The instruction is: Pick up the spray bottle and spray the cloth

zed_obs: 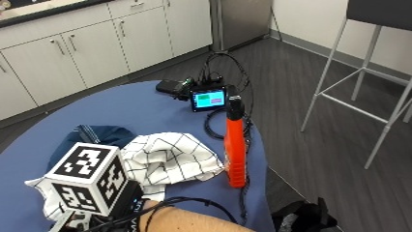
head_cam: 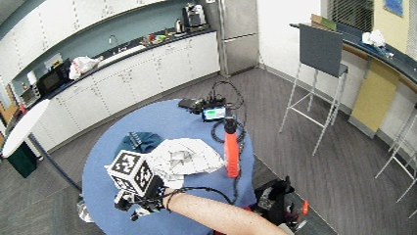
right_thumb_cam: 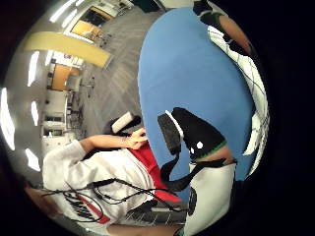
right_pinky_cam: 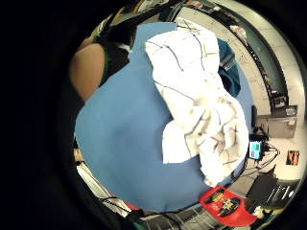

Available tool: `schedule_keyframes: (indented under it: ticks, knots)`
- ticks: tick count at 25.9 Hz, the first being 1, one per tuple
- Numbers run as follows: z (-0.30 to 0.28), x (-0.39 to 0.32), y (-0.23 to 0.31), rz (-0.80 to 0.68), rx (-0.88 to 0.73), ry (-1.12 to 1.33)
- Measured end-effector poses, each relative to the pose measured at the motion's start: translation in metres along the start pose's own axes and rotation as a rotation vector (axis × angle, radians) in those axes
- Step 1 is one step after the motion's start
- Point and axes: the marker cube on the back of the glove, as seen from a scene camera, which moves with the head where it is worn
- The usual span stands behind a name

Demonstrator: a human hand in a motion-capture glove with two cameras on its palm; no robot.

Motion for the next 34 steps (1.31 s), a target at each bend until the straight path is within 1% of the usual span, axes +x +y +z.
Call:
schedule_keyframes:
  ticks: [16, 22, 25, 28, 34]
  knots:
    - [-0.011, 0.002, 0.000, 0.009, -0.009, 0.035]
    - [-0.011, 0.008, 0.010, 0.032, -0.029, 0.045]
    - [-0.017, 0.005, 0.032, 0.055, -0.004, 0.033]
    - [-0.028, -0.002, 0.064, 0.095, 0.065, 0.036]
    - [-0.057, -0.001, 0.147, 0.210, 0.299, -0.006]
